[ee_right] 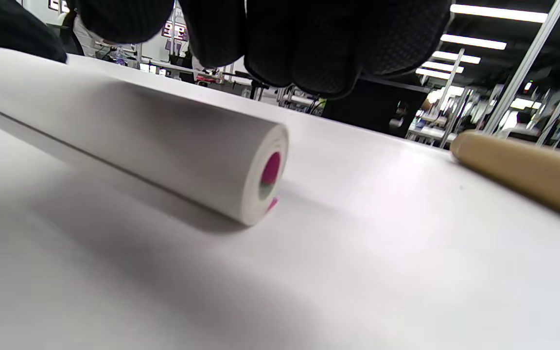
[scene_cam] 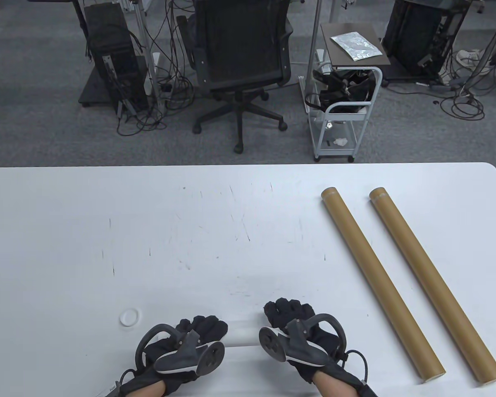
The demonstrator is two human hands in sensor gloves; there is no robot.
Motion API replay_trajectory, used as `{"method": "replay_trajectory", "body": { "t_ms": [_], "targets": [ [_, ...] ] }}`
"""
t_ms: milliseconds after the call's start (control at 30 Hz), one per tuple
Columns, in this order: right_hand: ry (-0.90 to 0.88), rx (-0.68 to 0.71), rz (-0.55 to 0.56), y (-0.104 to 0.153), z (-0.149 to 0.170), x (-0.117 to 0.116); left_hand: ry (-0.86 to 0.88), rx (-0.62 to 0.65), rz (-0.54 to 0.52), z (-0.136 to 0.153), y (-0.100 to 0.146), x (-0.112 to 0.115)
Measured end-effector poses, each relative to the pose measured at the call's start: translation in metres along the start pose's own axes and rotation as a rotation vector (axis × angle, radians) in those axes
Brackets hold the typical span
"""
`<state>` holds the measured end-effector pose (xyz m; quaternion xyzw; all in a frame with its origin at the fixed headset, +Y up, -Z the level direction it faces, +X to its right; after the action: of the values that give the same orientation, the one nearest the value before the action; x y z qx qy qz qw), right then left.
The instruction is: Roll up mouse pads and store in mailing tubes
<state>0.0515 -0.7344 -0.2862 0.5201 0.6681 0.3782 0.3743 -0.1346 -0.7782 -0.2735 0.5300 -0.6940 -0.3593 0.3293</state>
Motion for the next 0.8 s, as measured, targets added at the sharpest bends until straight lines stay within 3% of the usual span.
{"method": "replay_trajectory", "body": {
  "t_ms": [100,133,367,733,800],
  "targets": [
    [-0.083,0.060,-0.214,-0.006,-0.004,-0.027,0.050,-0.019,0.029,0.004,-0.005,0.004],
    [-0.073,0.057,-0.227,-0.006,-0.004,-0.029,0.060,-0.030,0.041,0.006,-0.006,0.005],
    [0.008,0.033,-0.192,-0.014,-0.006,-0.031,0.139,-0.063,0.067,0.015,-0.012,0.007],
    [0.115,0.026,-0.101,-0.009,-0.013,-0.023,0.107,-0.068,0.025,0.017,-0.009,0.002],
    [0.109,0.043,-0.118,-0.009,-0.014,-0.022,0.111,-0.077,-0.027,0.017,-0.007,-0.002]
  ]
}}
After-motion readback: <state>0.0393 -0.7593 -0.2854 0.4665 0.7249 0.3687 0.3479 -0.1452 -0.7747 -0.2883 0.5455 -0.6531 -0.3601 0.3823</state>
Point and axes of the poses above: the tracker on the back of each hand, its own z axis roughly to the little-finger side, its own y axis roughly from the fingertips to the wrist, x = y × z, the point moved 3 cm from there along -y, roughly from the wrist to the fingertips, and after that the axes turned 8 degrees about -z, right-handed, at the moved point
